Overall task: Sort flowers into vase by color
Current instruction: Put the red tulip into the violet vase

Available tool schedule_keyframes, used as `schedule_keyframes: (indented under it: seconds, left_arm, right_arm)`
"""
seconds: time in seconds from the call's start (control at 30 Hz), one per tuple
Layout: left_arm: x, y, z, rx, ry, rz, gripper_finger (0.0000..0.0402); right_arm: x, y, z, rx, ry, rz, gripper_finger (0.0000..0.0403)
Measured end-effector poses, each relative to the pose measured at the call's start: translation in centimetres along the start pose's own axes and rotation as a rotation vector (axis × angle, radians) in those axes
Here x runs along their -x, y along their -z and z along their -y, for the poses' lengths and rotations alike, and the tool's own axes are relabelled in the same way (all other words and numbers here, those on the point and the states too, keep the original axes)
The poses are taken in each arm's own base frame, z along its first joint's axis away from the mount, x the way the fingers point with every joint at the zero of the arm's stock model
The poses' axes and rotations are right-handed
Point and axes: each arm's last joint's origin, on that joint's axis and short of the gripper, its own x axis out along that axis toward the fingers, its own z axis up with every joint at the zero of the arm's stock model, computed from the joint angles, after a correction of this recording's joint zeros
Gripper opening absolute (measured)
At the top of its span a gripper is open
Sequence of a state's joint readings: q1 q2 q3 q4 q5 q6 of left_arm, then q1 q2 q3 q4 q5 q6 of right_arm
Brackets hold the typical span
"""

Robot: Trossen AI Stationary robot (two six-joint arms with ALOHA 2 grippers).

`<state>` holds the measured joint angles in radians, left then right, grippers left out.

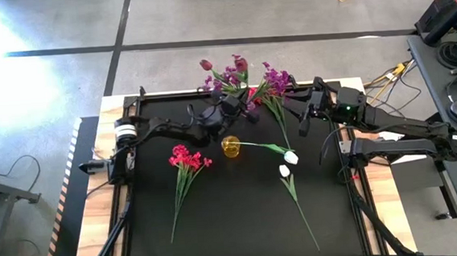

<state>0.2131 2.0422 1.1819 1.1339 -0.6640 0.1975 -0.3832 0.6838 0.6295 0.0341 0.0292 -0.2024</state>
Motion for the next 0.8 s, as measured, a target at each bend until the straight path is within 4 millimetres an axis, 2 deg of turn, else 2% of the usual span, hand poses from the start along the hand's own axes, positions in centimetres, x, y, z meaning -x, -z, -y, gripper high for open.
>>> schedule_keyframes:
  seconds: [0.27, 0.43, 0.8]
  left_arm:
    - [-1.2, 1.1, -0.4, 0.026, 0.008, -0.048, 0.0000]
    - [-1.3, 2.3, -1.1, 0.048, -0.007, -0.067, 0.0000]
    - [-1.5, 3.8, -1.1, 0.078, 0.027, -0.083, 0.0000]
  right_arm:
    - [0.0, 0.0, 0.0, 0.003, -0.001, -0.001, 0.0160]
    - [0.0, 0.0, 0.0, 0.008, -0.002, -0.001, 0.0161]
    - [0.0, 0.0, 0.0, 0.011, -0.002, -0.001, 0.0162]
